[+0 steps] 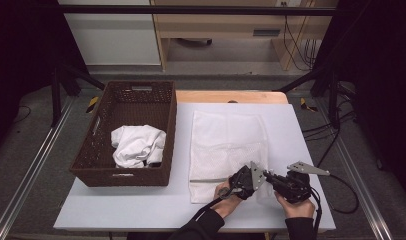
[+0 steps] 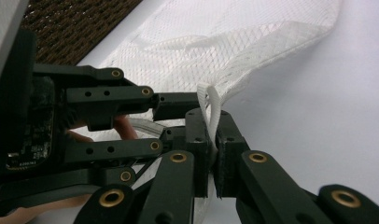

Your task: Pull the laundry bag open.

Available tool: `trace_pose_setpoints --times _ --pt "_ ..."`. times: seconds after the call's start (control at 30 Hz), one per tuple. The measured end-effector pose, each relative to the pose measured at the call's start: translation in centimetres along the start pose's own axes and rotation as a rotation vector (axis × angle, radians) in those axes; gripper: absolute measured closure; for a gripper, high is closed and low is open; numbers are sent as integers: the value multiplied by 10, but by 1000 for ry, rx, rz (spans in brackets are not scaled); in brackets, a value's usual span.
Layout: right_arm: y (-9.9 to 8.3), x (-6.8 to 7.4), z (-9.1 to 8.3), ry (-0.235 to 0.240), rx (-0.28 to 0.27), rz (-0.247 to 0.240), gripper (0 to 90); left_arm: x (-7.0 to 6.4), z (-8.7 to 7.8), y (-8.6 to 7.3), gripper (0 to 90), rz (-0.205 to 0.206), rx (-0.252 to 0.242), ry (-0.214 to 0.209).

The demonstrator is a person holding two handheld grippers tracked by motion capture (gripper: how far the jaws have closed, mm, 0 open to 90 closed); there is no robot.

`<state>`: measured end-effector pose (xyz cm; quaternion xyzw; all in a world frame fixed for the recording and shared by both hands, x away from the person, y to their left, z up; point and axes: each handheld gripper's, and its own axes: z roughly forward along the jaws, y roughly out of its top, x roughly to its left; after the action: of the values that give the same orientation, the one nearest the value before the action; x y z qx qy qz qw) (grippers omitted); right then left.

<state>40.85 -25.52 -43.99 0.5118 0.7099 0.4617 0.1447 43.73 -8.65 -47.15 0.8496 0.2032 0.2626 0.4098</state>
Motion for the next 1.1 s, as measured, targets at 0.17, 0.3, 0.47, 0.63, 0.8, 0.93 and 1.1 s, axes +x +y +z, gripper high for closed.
trace_pose_setpoints --times 0.17,0.3,0.47,0.63,0.8,0.93,1.1 --pt "0 -1 0 5 -8 5 865 -2 -3 -1 811 13 24 -5" --pt "0 0 0 8 -5 1 865 -4 -4 -2 822 23 36 -18" --pt "1 1 0 8 -3 -6 867 -6 -2 -2 808 51 16 12" --pt "1 0 0 12 -2 2 868 -3 -2 1 601 35 -13 41" --pt "1 -1 0 20 -5 7 868 1 1 -1 767 14 -8 -29" --pt "0 -3 -1 12 -7 16 869 -2 1 -1 834 26 11 -40" --pt "0 -4 0 6 -5 20 869 -3 -2 -1 856 35 43 -40"
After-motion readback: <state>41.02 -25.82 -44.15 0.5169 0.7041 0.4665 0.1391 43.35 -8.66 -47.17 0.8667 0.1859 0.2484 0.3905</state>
